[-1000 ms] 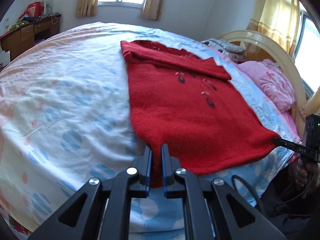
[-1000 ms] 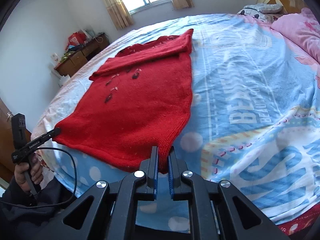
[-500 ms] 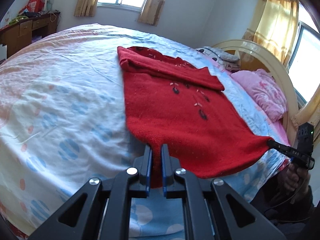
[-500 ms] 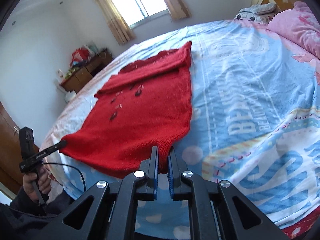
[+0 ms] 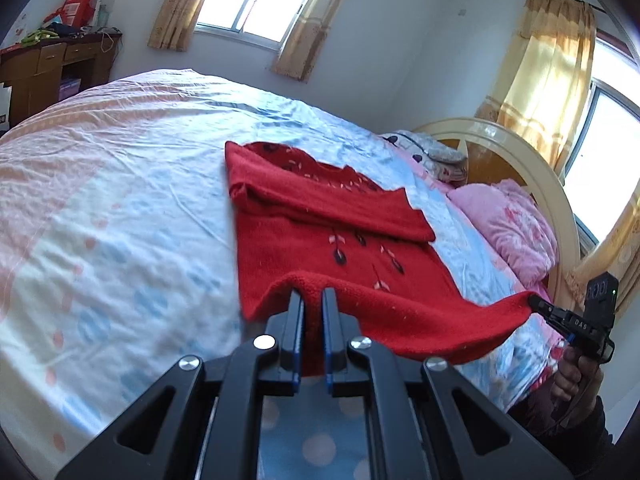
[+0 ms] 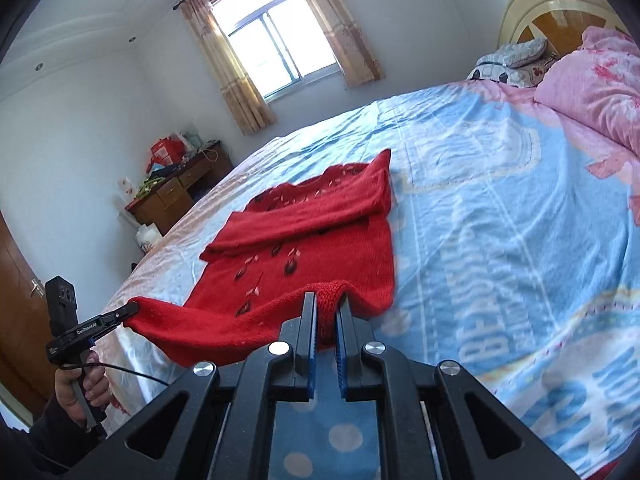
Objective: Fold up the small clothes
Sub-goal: 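Lift the hem with both tools and fold it toward the collar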
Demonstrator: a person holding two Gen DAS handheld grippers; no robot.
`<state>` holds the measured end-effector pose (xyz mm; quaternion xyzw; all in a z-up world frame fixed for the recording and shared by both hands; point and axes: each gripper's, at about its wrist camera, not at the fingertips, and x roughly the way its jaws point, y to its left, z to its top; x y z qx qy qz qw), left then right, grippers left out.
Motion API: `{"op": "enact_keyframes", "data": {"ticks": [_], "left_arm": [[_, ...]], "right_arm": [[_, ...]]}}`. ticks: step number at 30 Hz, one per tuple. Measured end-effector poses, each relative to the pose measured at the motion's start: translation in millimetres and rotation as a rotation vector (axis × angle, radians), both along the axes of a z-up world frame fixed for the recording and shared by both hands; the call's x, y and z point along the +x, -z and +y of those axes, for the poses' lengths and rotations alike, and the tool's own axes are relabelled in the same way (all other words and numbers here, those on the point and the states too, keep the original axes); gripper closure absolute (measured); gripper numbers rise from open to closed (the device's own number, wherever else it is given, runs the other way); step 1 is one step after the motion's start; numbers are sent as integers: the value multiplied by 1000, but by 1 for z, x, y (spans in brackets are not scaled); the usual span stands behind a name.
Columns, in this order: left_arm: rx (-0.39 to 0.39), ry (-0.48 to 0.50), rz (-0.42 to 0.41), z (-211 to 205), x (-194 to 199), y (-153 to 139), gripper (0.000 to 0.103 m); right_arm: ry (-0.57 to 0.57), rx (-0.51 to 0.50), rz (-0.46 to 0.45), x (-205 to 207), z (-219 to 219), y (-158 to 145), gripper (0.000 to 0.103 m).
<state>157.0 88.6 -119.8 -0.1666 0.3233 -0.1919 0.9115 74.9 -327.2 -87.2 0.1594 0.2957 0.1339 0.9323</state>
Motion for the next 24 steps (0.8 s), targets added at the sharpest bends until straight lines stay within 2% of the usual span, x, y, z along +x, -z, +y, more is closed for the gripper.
{"op": "enact_keyframes", "data": {"ticks": [5, 24], "left_arm": [[-50, -2, 4, 0, 20, -5, 95], [-43, -31, -65, 0, 98, -41, 95]], "right_arm": [[25, -3, -14, 19, -4, -6, 96], [36, -74, -94, 119, 10, -57, 96]]}}
